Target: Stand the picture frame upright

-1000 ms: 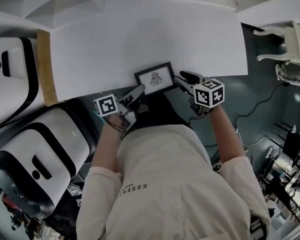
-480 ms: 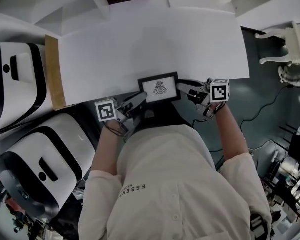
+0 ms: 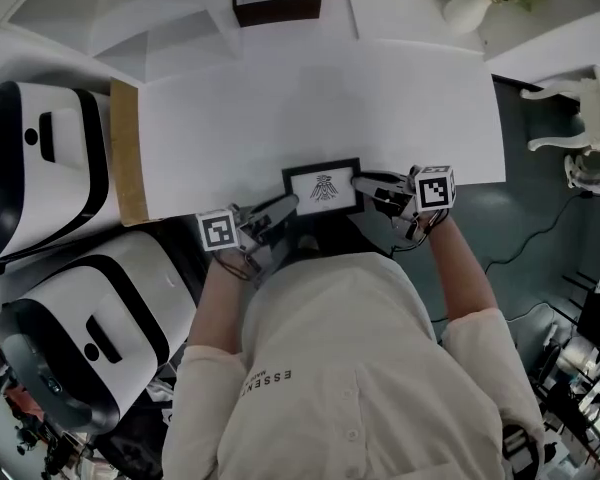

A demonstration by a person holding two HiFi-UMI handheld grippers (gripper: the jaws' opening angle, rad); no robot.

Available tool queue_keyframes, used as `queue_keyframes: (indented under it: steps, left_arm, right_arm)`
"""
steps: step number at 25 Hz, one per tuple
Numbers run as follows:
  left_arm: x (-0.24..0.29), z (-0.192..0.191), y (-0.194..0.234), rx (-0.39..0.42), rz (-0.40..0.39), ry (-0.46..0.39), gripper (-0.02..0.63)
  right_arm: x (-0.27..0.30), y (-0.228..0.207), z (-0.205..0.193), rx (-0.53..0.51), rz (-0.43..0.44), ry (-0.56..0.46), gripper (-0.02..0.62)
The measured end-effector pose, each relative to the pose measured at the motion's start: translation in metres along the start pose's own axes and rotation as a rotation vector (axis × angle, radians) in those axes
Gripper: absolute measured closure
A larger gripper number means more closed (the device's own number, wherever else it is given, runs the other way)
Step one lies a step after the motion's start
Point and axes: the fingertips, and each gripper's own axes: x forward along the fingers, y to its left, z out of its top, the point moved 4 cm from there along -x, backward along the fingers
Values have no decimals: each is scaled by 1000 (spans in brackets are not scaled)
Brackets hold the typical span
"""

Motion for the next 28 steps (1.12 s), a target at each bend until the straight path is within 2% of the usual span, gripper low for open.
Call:
queue_keyframes:
  steps: [3,8,15,18,22,28]
  left_arm:
    - [-3,19,0,81,42,-6,534]
    - [2,54,-21,139,35,-59,534]
    - [6,99,-34,259,114,-97,532]
    - [3,114,-30,308,134,-92,532]
    - [-7,140,-25,329,151,-79,532]
    - [-28,191,-21,407,214,-30,531]
  right_arm:
    - [6,5,20,-22,5,30,509]
    - [20,14,62,-99,26,57,511]
    - [39,22,116,-220,48,74,511]
    - [50,25,132,-271,27,90,511]
    - [71,28,148,-304,-13,86,511]
    - [113,26,166,-363,-104,57,508]
